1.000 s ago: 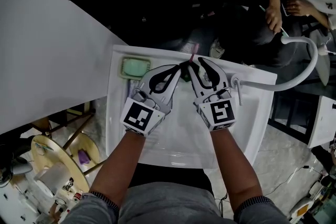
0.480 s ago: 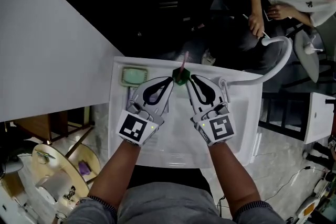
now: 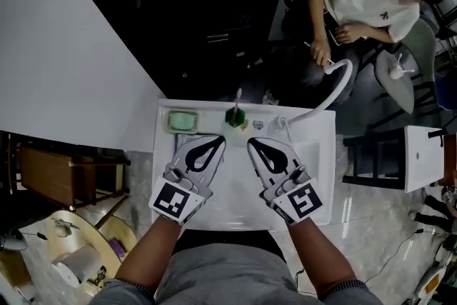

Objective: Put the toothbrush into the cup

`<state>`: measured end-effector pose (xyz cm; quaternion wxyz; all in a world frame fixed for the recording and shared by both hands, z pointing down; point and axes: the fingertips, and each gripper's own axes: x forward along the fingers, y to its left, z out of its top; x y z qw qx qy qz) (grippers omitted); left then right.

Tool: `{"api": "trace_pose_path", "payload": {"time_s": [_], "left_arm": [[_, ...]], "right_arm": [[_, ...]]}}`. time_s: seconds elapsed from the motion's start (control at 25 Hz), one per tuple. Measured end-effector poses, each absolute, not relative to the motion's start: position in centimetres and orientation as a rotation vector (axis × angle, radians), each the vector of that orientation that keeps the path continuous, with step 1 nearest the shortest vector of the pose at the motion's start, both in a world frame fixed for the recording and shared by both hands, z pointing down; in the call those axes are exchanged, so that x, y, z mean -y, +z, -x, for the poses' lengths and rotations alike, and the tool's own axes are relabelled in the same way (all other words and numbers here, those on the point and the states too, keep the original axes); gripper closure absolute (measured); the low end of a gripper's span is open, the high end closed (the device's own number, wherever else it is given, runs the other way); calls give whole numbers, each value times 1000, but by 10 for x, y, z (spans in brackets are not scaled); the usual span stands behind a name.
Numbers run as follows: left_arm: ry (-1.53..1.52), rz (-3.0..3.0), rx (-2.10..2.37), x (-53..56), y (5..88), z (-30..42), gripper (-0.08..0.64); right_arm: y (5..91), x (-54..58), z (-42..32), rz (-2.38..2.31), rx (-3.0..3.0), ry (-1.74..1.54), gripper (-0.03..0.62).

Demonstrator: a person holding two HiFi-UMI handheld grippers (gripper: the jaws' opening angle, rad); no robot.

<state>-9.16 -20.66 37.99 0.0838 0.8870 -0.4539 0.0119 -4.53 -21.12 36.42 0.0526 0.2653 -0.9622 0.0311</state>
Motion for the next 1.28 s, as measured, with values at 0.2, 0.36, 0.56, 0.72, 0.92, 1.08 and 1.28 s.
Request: {"api": "trace_pose_path", "payload": {"time_s": [0.2,0.36,0.56,0.72,0.92,1.08,1.28], "left_arm": [[18,-2731,1325,182,347,85,556],[31,-2732,1231,152,341,67,555],[62,-2801,1178,126,326,48,555],[64,-2824,1149,112,312,41,555],[50,-2806,1152,98,300,47,555],[46,-2795,1171,93,292,51,555],[53,-2791,1177,91,289,54,555]], "right_arm": [[332,181,39,-769,2951,49,578],[318,154,28,-778,2955,50,578],[309,128,16,-783,2952,71,578],[301,110,16,-733,2953,33,578],[290,92,21,-679,2976,26,578],[281,89,21,-666,2993,44,578],[274,88,25,-650,3005,46,578]]}}
